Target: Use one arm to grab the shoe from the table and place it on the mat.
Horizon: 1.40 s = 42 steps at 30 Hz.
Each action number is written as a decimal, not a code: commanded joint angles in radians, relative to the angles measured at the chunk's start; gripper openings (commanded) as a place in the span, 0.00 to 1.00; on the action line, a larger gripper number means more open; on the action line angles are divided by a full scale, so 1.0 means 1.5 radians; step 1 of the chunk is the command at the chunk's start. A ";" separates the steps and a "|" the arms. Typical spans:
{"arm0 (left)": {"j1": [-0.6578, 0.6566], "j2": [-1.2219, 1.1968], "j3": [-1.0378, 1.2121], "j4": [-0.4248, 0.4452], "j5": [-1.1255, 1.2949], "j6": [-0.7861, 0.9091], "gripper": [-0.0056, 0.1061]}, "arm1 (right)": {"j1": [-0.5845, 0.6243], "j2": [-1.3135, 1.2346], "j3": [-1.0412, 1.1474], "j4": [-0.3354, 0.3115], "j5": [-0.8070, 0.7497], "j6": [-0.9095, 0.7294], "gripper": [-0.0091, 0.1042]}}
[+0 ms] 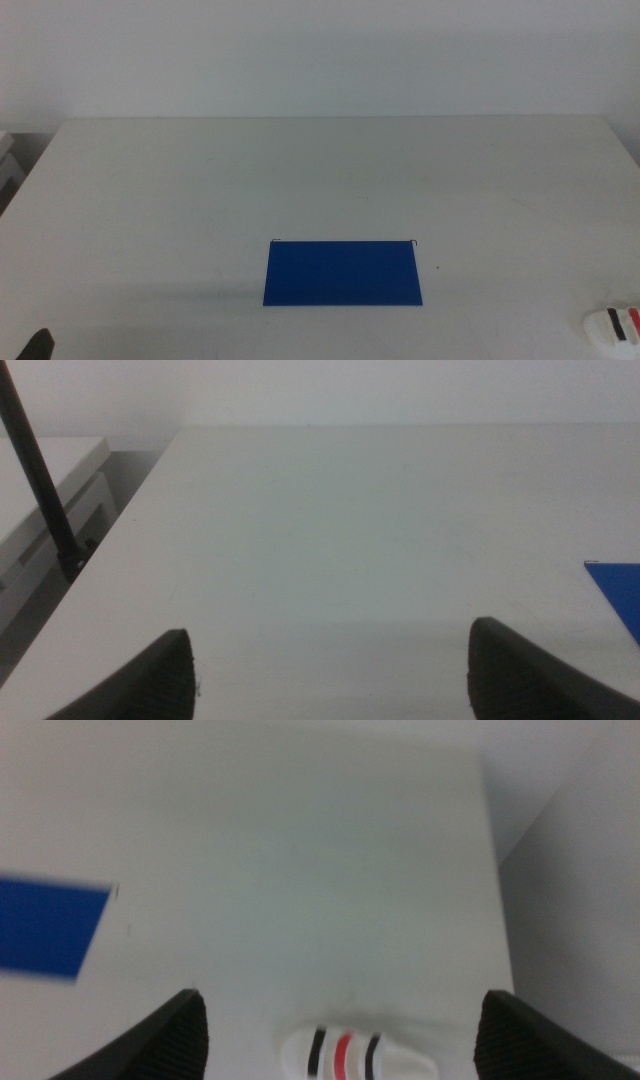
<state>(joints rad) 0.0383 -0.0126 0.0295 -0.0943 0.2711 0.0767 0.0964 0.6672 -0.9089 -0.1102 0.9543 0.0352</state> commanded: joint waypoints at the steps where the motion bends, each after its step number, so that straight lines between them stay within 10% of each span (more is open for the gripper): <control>1: -0.003 -0.009 0.005 -0.005 -0.054 -0.003 0.89 | 0.020 0.052 -0.064 -0.009 0.031 -0.032 0.89; 14: -0.003 -0.009 0.005 -0.005 -0.054 -0.003 0.89 | 0.052 0.197 -0.112 0.028 0.222 -0.647 0.89; 22: -0.003 -0.009 0.005 -0.005 -0.054 -0.003 0.89 | 0.045 0.252 -0.108 -0.048 0.222 -0.647 0.89; 42: -0.003 -0.009 0.005 -0.005 -0.054 -0.003 0.89 | -0.102 0.395 -0.108 -0.046 0.218 -0.507 0.89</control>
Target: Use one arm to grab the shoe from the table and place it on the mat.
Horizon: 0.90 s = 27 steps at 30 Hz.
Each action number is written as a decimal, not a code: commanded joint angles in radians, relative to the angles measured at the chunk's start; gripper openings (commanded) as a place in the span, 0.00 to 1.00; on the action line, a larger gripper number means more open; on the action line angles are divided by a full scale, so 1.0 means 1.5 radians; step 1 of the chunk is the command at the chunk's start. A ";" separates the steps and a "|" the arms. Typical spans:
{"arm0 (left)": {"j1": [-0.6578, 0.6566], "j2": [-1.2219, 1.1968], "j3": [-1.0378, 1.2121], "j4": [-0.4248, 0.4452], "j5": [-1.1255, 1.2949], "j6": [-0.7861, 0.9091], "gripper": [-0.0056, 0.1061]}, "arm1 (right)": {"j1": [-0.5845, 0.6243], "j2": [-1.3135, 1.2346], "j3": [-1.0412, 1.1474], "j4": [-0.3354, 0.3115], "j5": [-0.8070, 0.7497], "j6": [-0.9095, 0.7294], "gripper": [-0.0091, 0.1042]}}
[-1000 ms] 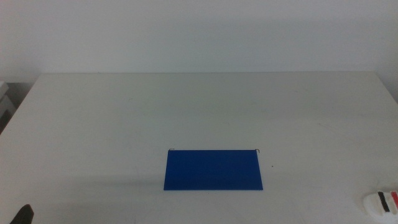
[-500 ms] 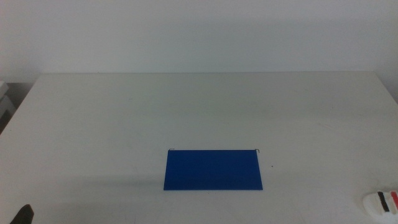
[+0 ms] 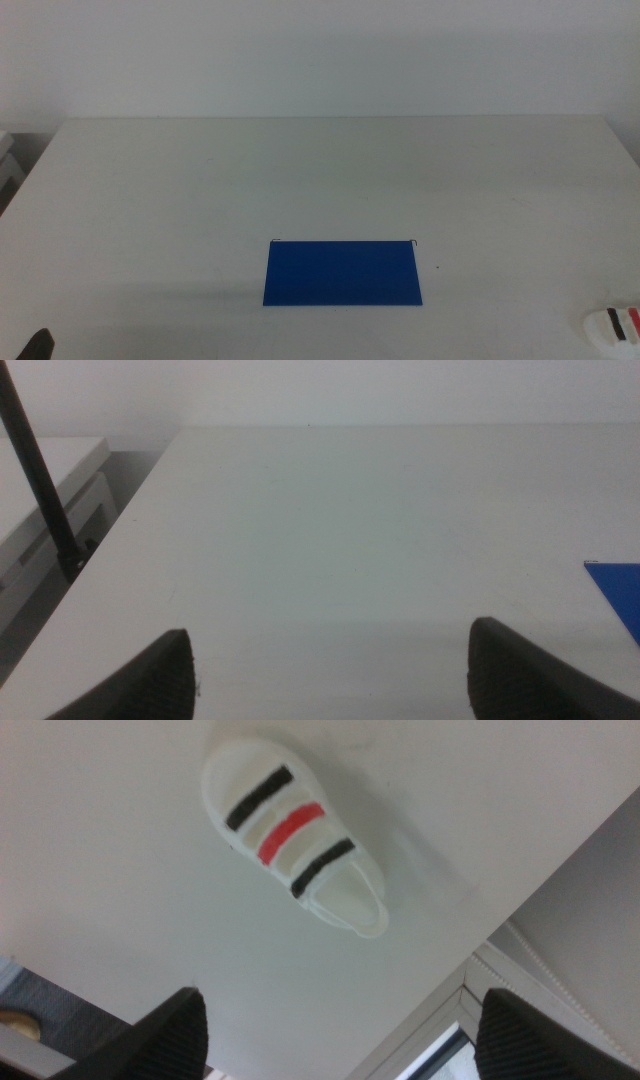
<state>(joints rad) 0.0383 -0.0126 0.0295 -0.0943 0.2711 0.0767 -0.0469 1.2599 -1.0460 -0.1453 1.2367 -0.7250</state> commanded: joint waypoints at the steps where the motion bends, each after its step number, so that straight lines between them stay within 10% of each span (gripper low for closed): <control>1: -0.003 -0.009 0.005 -0.005 -0.054 -0.003 0.89 | -0.006 0.011 -0.017 -0.028 0.030 -0.001 0.89; 12: -0.003 -0.009 0.005 -0.005 -0.054 -0.003 0.89 | -0.019 0.089 -0.016 -0.029 0.029 -0.264 0.79; 27: -0.003 -0.009 0.005 -0.005 -0.054 -0.003 0.89 | -0.066 0.112 0.103 0.002 -0.181 -0.325 0.51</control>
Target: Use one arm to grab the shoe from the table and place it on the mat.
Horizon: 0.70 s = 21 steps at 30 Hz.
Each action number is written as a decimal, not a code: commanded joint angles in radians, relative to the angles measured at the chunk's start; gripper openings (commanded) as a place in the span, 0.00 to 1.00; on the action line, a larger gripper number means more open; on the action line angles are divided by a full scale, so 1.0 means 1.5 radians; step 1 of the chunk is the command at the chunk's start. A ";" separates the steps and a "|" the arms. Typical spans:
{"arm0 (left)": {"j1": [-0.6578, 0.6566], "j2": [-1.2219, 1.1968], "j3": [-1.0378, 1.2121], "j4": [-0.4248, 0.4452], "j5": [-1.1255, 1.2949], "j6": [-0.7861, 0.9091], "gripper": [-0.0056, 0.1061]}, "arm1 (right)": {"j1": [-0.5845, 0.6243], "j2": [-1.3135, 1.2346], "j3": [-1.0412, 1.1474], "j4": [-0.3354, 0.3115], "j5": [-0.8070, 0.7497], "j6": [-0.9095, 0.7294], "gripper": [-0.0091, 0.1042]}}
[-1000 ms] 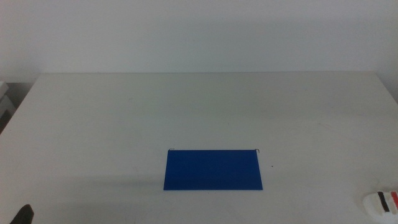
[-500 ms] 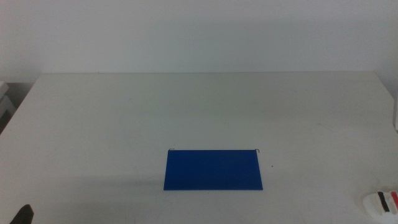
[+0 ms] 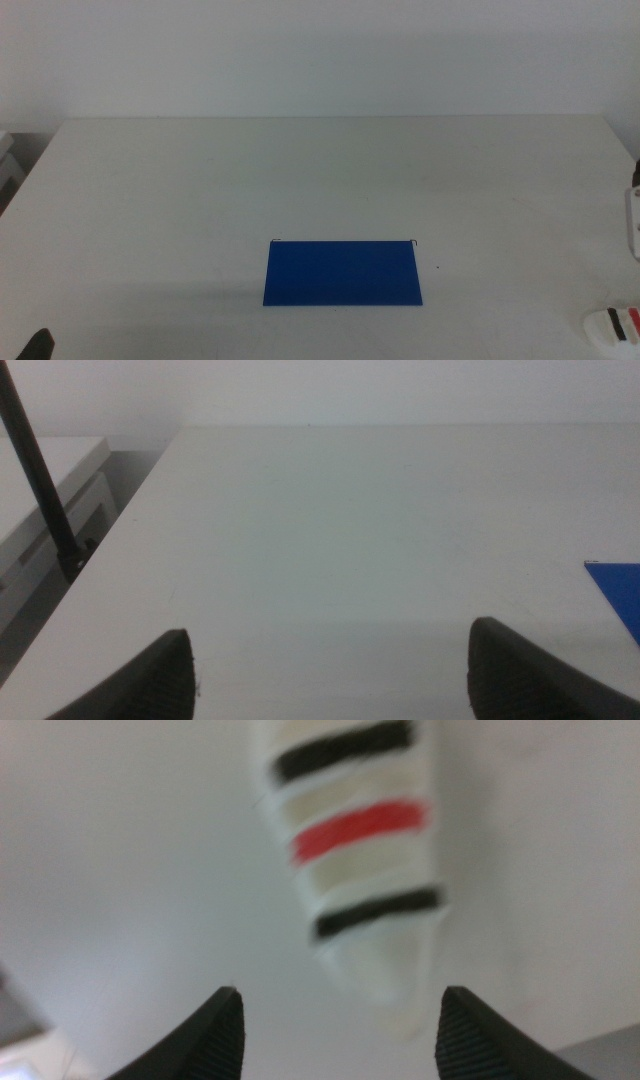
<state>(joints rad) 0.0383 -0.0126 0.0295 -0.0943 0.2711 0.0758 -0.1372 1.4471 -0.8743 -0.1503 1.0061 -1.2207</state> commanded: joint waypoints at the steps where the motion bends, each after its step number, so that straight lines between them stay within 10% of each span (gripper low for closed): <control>1: -0.003 -0.009 0.005 -0.005 -0.054 -0.003 0.89 | -0.006 -0.009 -0.012 0.016 -0.040 0.019 0.52; 13: -0.003 -0.009 0.005 -0.005 -0.054 -0.003 0.89 | -0.006 0.035 -0.012 0.027 -0.064 0.033 0.82; 21: -0.003 -0.009 0.005 -0.005 -0.054 -0.003 0.89 | -0.006 0.079 -0.012 0.015 -0.071 -0.008 0.85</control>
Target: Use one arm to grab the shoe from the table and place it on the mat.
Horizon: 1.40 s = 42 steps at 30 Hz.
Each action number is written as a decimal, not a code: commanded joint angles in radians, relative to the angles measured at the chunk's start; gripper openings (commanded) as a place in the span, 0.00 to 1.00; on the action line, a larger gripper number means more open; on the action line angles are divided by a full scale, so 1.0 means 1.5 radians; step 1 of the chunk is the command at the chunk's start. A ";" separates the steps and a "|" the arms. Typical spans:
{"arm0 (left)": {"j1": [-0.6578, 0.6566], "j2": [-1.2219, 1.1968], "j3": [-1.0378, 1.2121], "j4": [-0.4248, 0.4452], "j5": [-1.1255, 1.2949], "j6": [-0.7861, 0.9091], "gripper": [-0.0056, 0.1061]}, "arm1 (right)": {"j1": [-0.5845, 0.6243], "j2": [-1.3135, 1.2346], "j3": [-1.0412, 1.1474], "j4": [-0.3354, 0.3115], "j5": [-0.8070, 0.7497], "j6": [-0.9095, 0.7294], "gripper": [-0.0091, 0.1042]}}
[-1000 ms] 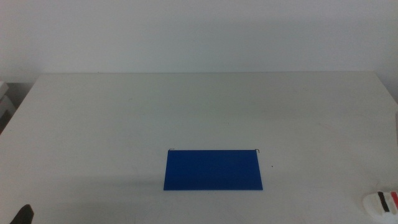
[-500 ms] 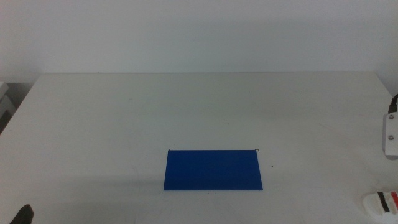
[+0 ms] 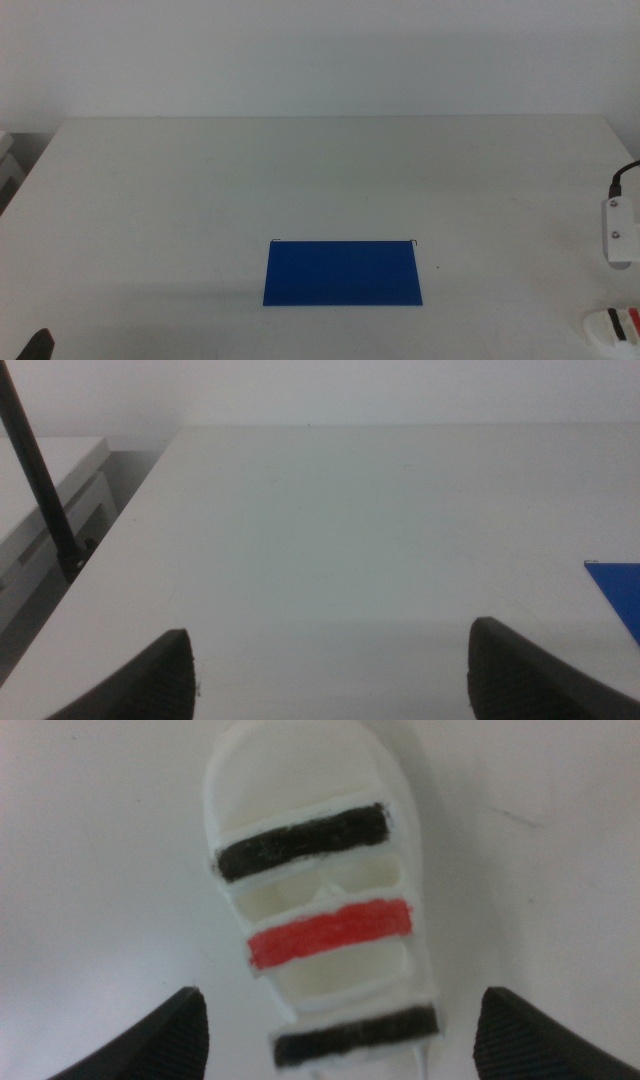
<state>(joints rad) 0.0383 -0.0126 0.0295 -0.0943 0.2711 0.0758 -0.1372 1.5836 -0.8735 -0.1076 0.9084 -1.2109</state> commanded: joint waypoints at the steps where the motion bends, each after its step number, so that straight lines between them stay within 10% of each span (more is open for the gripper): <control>1: -0.003 -0.009 0.005 -0.005 -0.054 -0.003 0.89 | -0.006 -0.006 -0.012 -0.018 -0.011 -0.015 0.85; 12: -0.003 -0.009 0.005 -0.005 -0.054 -0.003 0.89 | -0.006 0.043 -0.012 -0.031 -0.033 -0.026 0.75; 15: -0.003 -0.009 0.005 -0.005 -0.054 -0.003 0.89 | -0.005 0.047 -0.012 -0.029 -0.032 -0.027 0.59; 20: -0.003 -0.009 0.005 -0.005 -0.054 -0.003 0.89 | 0.005 0.027 -0.016 -0.024 0.004 -0.007 0.05; 42: -0.003 -0.009 0.005 -0.005 -0.054 -0.003 0.89 | 0.415 0.139 -0.437 -0.007 0.234 0.259 0.05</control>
<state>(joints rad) 0.0383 -0.0126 0.0295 -0.0943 0.2711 0.0758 0.4499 1.7925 -1.4525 -0.1143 1.2113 -0.8263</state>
